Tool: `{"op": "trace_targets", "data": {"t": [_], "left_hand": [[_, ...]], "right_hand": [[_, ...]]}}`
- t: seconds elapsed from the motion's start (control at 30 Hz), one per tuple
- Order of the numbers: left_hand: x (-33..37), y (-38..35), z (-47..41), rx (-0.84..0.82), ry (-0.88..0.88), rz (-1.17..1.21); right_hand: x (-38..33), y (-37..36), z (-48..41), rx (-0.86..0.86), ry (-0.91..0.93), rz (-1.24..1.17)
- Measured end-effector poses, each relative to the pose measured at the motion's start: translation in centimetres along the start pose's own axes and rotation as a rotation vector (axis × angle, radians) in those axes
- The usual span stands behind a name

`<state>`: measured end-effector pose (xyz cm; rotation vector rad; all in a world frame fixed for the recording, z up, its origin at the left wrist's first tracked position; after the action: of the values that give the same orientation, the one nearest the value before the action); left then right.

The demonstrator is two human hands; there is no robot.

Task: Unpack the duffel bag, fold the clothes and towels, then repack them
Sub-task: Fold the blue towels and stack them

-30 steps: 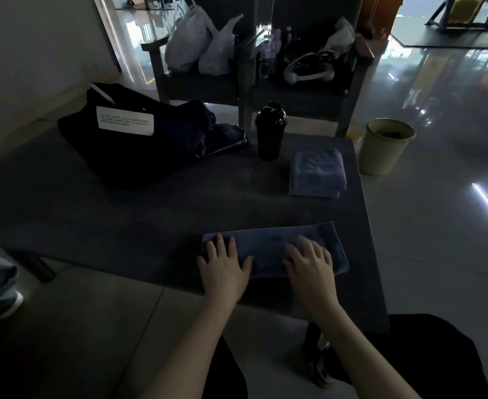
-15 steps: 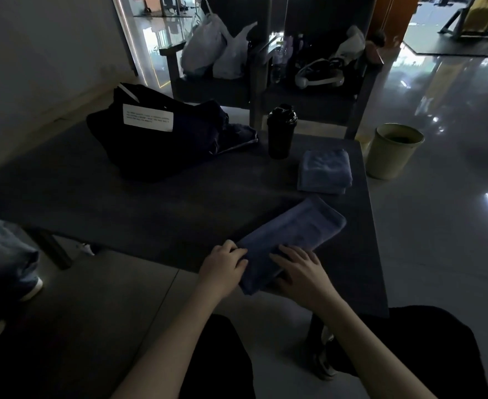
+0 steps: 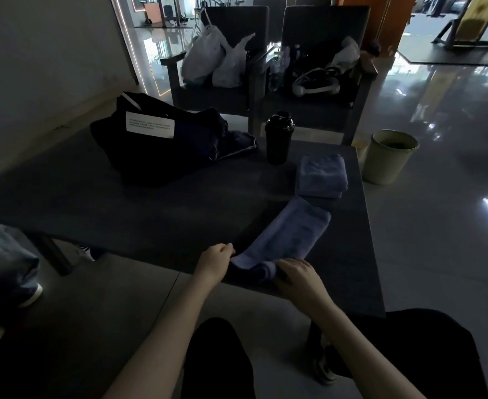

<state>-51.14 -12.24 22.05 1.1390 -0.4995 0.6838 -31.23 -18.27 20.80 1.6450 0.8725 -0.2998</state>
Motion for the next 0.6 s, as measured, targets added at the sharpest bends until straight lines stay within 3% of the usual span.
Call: {"op": "trace_targets", "data": {"t": [0.13, 0.27, 0.33, 0.5, 0.6], "left_hand": [[0.9, -0.3, -0.3, -0.037, -0.056, 0.328], [2.0, -2.5, -0.7, -0.342, -0.135, 0.43], [2.9, -3.3, -0.8, -0.41, -0.159, 0.518], [5.4, -4.2, -1.8, -0.218, -0.306, 0.161], [6.2, -4.5, -2.4, -0.105, -0.319, 0.099]], "right_hand": [[1.8, 2.2, 0.2, 0.128, -0.261, -0.289], [2.7, 3.7, -0.6, 0.316, -0.402, -0.554], [3.0, 4.2, -1.4, 0.357, -0.459, -0.626], [4.6, 5.0, -3.4, 0.46, -0.618, -0.689], [5.2, 5.3, -4.1, 0.451, -0.643, -0.727]]}}
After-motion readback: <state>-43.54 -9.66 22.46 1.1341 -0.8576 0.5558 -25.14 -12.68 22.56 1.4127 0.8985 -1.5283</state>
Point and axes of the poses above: each hand's wrist, its own z-axis away from the middle knuckle, its own y-axis out of the back of the hand, x = y × z, the point moved 1 cm from there along -z, towards the middle knuckle, and after that the axes turned 9 degrees about -z, right-handed, at the moved point
